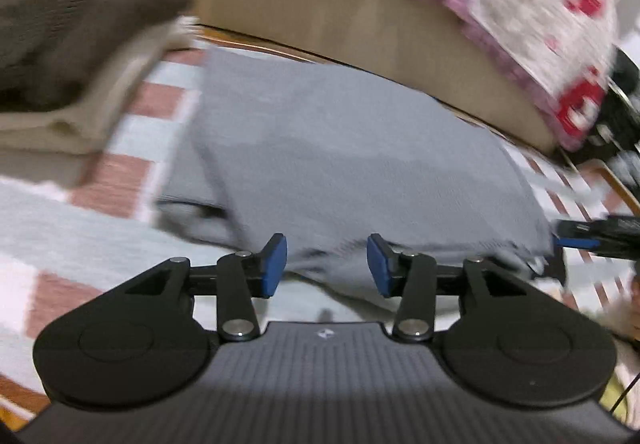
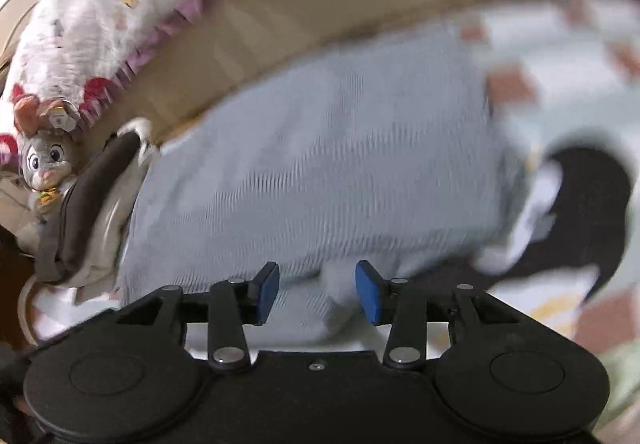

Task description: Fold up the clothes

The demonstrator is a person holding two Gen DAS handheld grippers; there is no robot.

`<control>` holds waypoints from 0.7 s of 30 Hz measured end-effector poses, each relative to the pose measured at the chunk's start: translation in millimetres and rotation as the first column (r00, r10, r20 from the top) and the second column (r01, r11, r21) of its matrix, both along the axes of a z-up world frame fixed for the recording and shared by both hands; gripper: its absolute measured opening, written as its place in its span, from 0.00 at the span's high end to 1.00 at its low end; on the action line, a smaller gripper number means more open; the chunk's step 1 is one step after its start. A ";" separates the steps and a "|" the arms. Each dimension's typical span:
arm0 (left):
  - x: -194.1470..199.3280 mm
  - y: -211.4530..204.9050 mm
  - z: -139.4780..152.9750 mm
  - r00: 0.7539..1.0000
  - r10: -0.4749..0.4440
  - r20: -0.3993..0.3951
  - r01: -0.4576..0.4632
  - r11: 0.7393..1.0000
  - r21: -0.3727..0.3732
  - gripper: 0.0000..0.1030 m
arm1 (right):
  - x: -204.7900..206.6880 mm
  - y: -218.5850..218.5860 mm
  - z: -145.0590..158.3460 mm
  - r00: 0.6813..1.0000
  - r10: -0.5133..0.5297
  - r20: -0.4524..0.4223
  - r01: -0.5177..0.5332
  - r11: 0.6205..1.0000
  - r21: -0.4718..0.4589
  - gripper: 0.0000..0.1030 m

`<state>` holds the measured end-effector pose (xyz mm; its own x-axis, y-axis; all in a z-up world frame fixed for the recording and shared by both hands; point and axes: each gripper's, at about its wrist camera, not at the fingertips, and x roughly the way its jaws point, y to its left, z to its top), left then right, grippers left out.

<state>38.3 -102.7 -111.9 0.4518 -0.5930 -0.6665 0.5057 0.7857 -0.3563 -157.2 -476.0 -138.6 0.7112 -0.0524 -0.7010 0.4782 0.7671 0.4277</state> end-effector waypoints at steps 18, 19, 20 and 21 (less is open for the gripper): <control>48.5 -3.2 -6.0 0.991 0.008 0.132 -0.009 1.000 0.008 0.94 | 5.7 -118.8 -44.9 0.997 -0.057 -0.056 0.063 0.992 0.109 0.55; 51.0 -0.3 -5.1 0.993 0.027 0.119 -0.027 1.000 -0.001 0.94 | 7.8 -116.8 -46.2 0.997 -0.041 -0.061 0.047 0.994 0.103 0.57; 53.0 1.1 -6.3 0.994 0.041 0.103 -0.041 0.999 0.000 0.94 | 10.5 -115.3 -47.9 0.997 -0.029 -0.074 0.036 0.995 0.095 0.65; 53.3 -1.8 -13.3 0.996 0.045 0.078 -0.047 0.998 0.029 0.94 | 13.6 -114.4 -50.2 0.995 -0.023 -0.094 0.030 0.996 0.082 0.82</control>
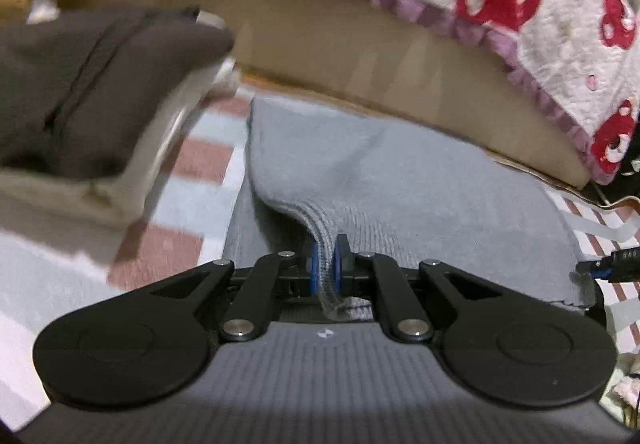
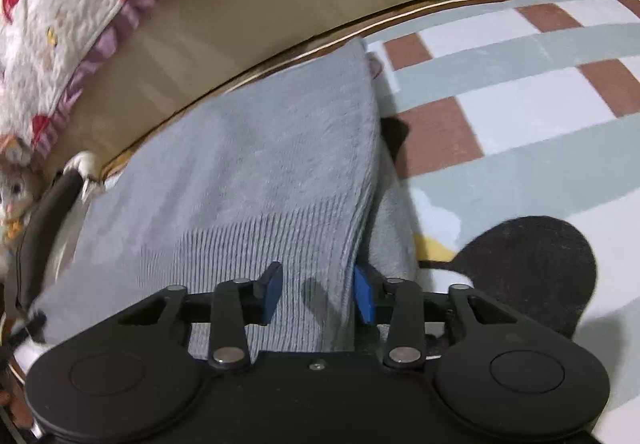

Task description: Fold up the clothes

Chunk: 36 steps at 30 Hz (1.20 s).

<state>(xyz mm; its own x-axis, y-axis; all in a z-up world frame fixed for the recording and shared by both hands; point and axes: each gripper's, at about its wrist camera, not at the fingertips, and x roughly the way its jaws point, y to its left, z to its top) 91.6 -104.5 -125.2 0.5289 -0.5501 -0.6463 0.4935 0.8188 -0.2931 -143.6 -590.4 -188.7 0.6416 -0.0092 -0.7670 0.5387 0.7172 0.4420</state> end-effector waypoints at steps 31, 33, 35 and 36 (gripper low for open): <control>-51.3 -192.7 -21.9 0.914 -0.388 -0.116 0.402 0.902 0.156 0.56 | -34.2 -41.6 -28.4 0.968 -0.251 -0.018 0.240 0.897 0.372 0.32; -47.2 -191.4 -33.5 0.923 -0.352 -0.152 0.375 0.914 0.159 0.56 | -25.8 -35.2 -27.8 0.978 -0.208 -0.021 0.202 0.915 0.350 0.30; -45.6 -186.7 -34.4 0.930 -0.339 -0.144 0.357 0.925 0.127 0.56 | -18.0 -28.5 -28.2 0.982 -0.189 0.001 0.179 0.930 0.322 0.29; -44.7 -184.1 -33.7 0.934 -0.329 -0.139 0.345 0.932 0.107 0.56 | -14.8 -25.5 -28.6 0.981 -0.192 0.018 0.177 0.936 0.305 0.29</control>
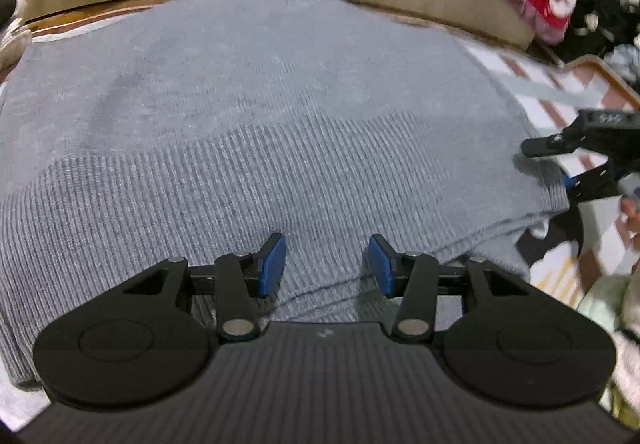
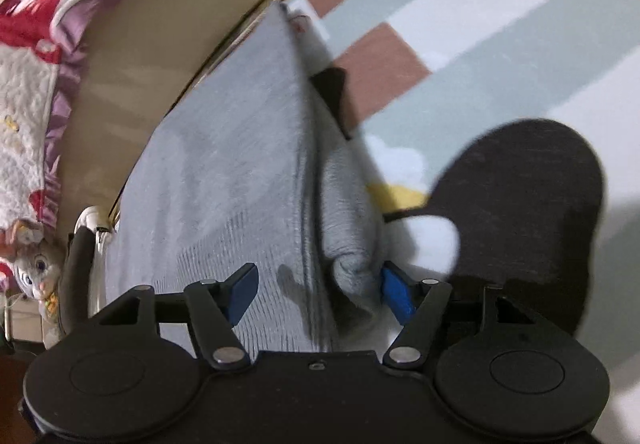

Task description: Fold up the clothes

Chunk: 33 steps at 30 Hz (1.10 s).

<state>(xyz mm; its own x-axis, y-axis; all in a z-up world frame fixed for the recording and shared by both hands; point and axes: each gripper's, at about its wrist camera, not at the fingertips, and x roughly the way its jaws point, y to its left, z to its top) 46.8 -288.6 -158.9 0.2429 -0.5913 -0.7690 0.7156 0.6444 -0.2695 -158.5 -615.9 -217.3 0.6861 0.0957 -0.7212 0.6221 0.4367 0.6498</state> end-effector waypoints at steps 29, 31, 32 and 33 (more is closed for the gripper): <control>36.0 62.6 57.6 0.986 0.097 0.135 -0.087 0.993 -0.079 0.80 | 94.4 100.6 129.4 0.868 0.328 0.373 -0.196 0.916 -0.351 0.76; 45.1 87.0 67.8 0.981 0.119 0.156 -0.104 0.989 -0.102 0.79 | 122.1 131.9 148.8 0.829 0.411 0.379 -0.266 0.886 -0.380 0.76; 50.7 96.5 66.1 0.979 0.132 0.154 -0.118 0.989 -0.094 0.79 | 136.3 148.8 151.5 0.816 0.446 0.368 -0.300 0.871 -0.390 0.76; 56.3 106.0 64.3 0.978 0.144 0.152 -0.132 0.988 -0.085 0.79 | 152.3 165.4 150.0 0.804 0.481 0.349 -0.337 0.852 -0.400 0.76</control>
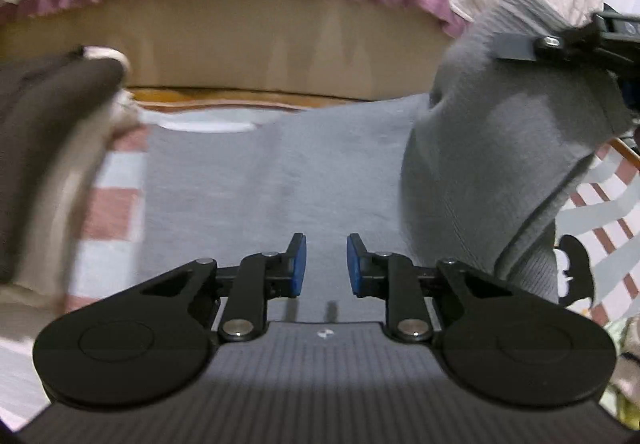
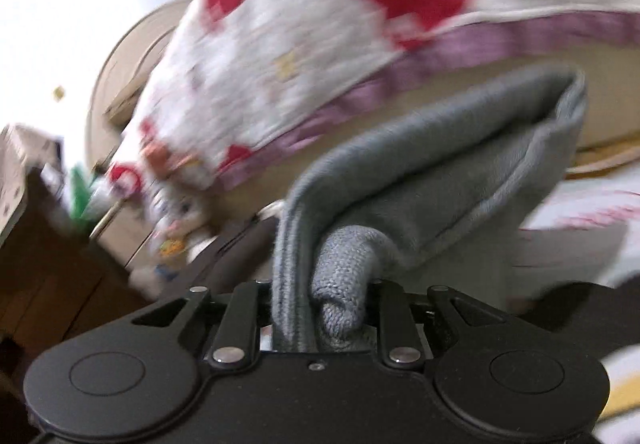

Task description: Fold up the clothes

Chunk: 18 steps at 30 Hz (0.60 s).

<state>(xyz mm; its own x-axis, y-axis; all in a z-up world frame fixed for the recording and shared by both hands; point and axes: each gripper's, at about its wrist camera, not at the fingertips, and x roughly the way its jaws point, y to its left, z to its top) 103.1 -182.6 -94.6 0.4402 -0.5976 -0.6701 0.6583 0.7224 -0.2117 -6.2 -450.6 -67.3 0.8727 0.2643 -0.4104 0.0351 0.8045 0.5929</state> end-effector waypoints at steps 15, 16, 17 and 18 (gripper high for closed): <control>35.5 88.4 -50.3 0.993 0.093 -0.080 -0.092 0.996 0.016 0.78 | 107.0 132.8 -117.7 0.957 0.175 -0.230 -0.185 0.982 -0.023 0.76; 34.3 88.9 -47.7 0.993 0.098 -0.069 -0.098 0.995 0.010 0.78 | 105.6 132.0 -115.7 0.960 0.171 -0.222 -0.181 0.983 -0.024 0.76; 33.1 89.3 -45.1 0.993 0.104 -0.058 -0.103 0.995 0.004 0.78 | 103.3 131.1 -112.0 0.962 0.174 -0.209 -0.185 0.982 -0.033 0.76; 31.9 89.7 -42.6 0.993 0.109 -0.047 -0.109 0.994 -0.001 0.79 | 99.3 130.7 -107.5 0.965 0.184 -0.189 -0.196 0.980 -0.045 0.76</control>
